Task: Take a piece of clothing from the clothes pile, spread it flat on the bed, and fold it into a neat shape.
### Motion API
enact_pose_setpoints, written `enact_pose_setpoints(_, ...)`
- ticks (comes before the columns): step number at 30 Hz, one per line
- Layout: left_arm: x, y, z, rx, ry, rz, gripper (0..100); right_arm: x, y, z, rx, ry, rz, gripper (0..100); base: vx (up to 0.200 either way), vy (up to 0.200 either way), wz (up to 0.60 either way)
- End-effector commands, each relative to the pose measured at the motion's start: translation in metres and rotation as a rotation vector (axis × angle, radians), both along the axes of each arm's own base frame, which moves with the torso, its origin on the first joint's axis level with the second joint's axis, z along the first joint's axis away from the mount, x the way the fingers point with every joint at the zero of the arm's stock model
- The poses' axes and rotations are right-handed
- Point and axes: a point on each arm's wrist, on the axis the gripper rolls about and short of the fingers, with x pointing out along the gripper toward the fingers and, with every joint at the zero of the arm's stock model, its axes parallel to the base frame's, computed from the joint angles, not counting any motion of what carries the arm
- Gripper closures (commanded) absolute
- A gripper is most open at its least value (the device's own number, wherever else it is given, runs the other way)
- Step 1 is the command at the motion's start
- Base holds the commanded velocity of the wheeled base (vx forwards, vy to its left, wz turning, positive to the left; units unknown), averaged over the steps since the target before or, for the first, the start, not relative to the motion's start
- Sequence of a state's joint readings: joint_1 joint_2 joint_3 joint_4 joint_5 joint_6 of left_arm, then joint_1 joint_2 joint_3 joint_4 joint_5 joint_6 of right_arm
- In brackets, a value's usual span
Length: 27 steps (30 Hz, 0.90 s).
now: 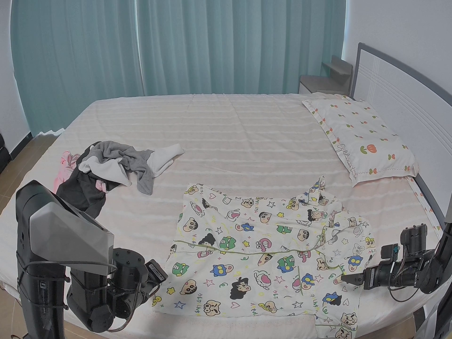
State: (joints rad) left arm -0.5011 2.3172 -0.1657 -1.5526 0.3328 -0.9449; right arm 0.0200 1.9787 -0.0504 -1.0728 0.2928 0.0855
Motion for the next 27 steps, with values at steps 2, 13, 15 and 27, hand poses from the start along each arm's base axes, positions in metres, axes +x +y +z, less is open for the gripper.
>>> enact_pose_setpoints(2,0.0007,-0.0014,0.0003,-0.007,-0.013,-0.004,100,0.0001,0.0003,-0.0021,-0.001,0.011,0.002,0,0.0,-0.2,0.0)
enact_pose_setpoints(13,0.0016,-0.0013,-0.0026,0.002,-0.008,0.001,100,0.0002,0.0003,-0.002,-0.001,0.009,0.002,0,0.0,-0.127,0.0)
enact_pose_setpoints(15,0.0033,0.0001,-0.0009,-0.002,-0.017,0.015,100,0.0006,0.0006,-0.0019,-0.001,0.008,0.004,0,0.0,0.0,0.0)
enact_pose_setpoints(27,0.0042,0.0005,-0.0023,-0.002,-0.014,0.018,100,0.0035,0.0013,0.0019,0.003,-0.038,0.004,0,0.1,0.0,0.0)
